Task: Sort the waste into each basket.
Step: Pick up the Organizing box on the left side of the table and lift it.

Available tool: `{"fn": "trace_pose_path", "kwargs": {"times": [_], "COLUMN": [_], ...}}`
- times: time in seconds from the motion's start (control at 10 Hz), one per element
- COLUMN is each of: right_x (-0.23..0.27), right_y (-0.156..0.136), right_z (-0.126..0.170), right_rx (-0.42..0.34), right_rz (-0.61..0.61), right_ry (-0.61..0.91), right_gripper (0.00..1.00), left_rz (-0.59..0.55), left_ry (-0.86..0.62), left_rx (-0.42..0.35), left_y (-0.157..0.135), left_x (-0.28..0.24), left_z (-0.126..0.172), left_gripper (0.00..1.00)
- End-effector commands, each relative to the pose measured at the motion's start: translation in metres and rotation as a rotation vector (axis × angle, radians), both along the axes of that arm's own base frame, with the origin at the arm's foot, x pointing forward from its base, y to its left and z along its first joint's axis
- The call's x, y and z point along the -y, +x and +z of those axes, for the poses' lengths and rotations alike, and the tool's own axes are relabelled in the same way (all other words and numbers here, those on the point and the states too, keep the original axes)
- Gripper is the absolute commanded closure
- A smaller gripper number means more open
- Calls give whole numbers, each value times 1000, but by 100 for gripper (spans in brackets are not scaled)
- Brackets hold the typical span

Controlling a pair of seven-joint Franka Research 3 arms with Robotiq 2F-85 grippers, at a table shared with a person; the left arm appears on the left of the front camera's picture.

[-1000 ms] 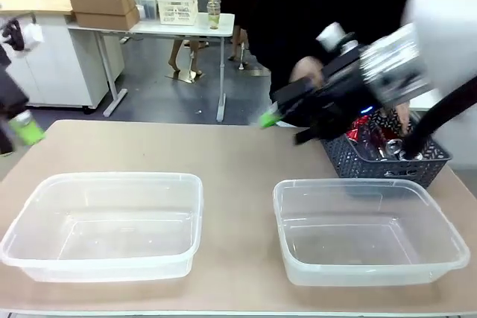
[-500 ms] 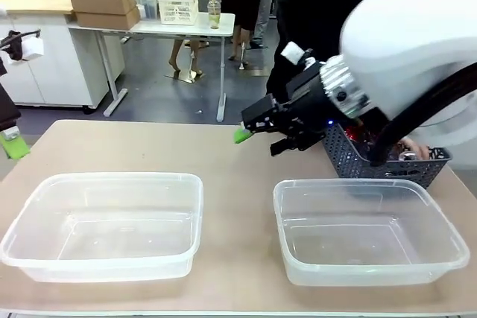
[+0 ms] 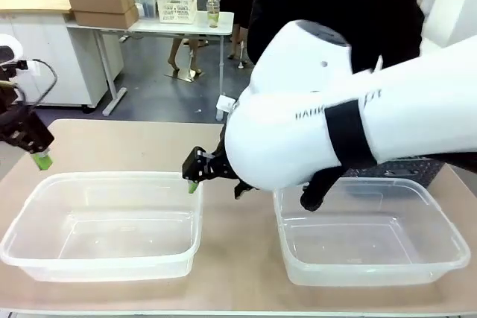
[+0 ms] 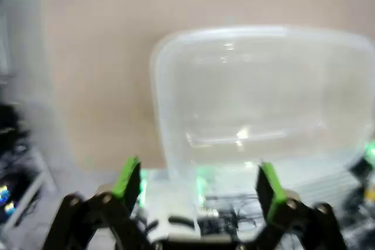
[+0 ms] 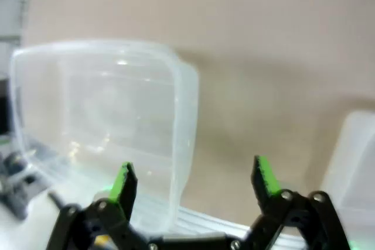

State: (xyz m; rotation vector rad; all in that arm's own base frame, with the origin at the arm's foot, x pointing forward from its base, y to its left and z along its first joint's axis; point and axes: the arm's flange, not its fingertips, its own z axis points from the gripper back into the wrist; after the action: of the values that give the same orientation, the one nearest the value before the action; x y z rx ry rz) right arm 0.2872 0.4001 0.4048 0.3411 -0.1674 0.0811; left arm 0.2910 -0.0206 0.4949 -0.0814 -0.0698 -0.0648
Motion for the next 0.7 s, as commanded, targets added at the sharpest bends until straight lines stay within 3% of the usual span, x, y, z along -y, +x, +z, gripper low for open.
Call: {"fn": "trace_pose_path", "kwargs": {"times": [0.0, 0.1, 0.2, 0.4, 0.5, 0.6], "right_x": [-39, -27, -8, -8, -9, -17], "right_y": [24, 27, 8, 8, 16, 17], "right_z": [13, 20, -3, -3, 4, 0], "right_rx": [-47, -28, -8, -8, -15, -52], "right_rz": [-48, -49, -35, -35, -45, -112], "right_ry": [-140, -135, -72, -72, -110, -119], "right_gripper": [0, 0, 0, 0, 0, 0], "left_rz": [25, -131, 32, 32, -7, 23], "left_ry": [65, -44, 42, 42, 17, 95], "left_rx": [-28, -171, 0, 0, -50, -82], "left_y": [-43, -47, 7, 7, 11, 17], "left_x": [-9, -14, -7, -7, -8, 1], "left_z": [-87, -100, -3, -3, -14, -35], "left_gripper": [0, 0, 0, 0, 0, 0]}}
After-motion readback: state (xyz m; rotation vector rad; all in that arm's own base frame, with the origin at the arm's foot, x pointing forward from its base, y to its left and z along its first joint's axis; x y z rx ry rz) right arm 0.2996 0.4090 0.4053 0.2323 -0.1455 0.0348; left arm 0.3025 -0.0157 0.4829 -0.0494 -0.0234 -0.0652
